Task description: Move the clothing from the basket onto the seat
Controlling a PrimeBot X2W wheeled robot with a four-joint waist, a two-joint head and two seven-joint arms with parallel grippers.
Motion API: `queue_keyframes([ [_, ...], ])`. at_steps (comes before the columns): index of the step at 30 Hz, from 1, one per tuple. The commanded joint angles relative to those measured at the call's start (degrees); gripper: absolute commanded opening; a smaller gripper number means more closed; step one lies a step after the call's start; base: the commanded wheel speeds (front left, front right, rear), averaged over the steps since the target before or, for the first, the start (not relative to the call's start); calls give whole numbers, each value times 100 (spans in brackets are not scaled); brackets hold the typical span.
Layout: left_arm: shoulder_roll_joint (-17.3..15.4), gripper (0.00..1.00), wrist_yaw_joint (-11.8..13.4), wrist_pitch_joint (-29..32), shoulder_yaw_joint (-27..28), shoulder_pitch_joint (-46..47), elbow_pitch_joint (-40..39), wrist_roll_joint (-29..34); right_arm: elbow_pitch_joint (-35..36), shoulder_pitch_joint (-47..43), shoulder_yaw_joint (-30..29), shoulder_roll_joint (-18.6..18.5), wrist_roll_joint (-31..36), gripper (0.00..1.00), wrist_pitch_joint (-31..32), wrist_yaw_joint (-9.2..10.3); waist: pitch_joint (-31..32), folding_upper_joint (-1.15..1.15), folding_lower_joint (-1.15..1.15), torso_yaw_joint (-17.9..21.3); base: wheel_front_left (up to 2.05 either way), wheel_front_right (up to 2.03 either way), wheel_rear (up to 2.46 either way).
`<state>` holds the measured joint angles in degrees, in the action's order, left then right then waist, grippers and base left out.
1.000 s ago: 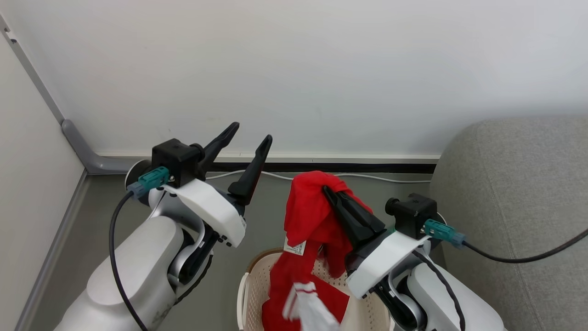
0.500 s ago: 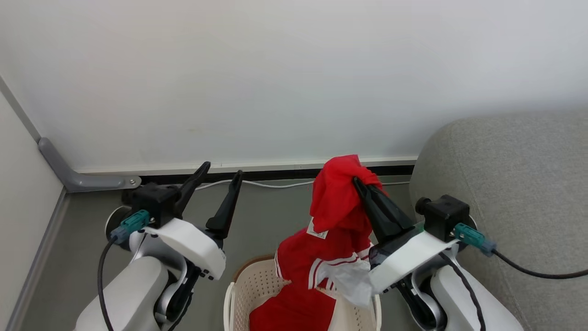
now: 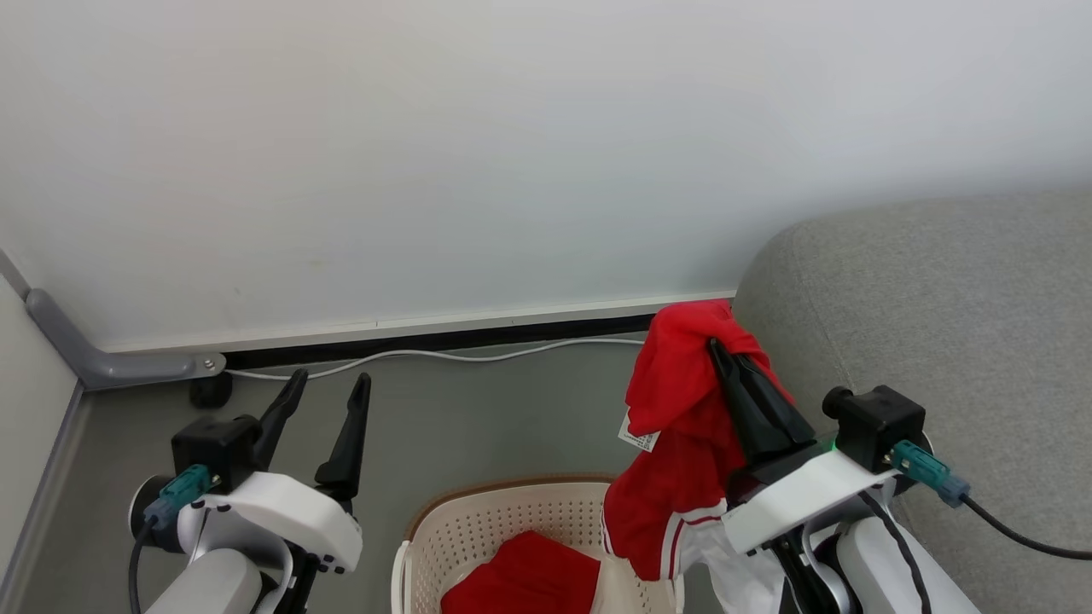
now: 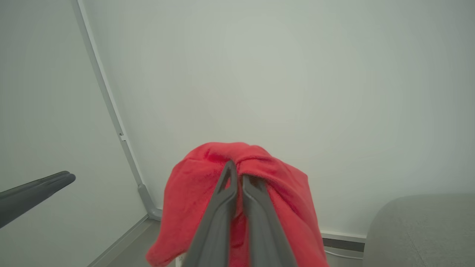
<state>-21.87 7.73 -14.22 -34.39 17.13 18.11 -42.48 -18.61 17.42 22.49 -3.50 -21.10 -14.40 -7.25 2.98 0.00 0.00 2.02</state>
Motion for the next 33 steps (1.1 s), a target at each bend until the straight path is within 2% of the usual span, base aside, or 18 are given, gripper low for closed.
queue_keyframes([
  [1,-197,100,78,-61,298,121,-153,-21,204,47,38,62,21,0,-60,-24,10,0,0,65,0,0,0],
  [5,-250,100,164,-74,528,-203,-389,52,260,-90,-172,62,84,0,-60,-24,10,0,0,177,0,0,0],
  [13,-151,100,137,-76,429,-454,-710,214,356,-174,-321,62,162,0,-60,-24,26,0,0,581,0,0,0],
  [33,266,100,-12,177,-420,-534,-1320,510,522,-295,-954,62,452,0,-60,-24,-27,0,0,2469,0,0,0],
])
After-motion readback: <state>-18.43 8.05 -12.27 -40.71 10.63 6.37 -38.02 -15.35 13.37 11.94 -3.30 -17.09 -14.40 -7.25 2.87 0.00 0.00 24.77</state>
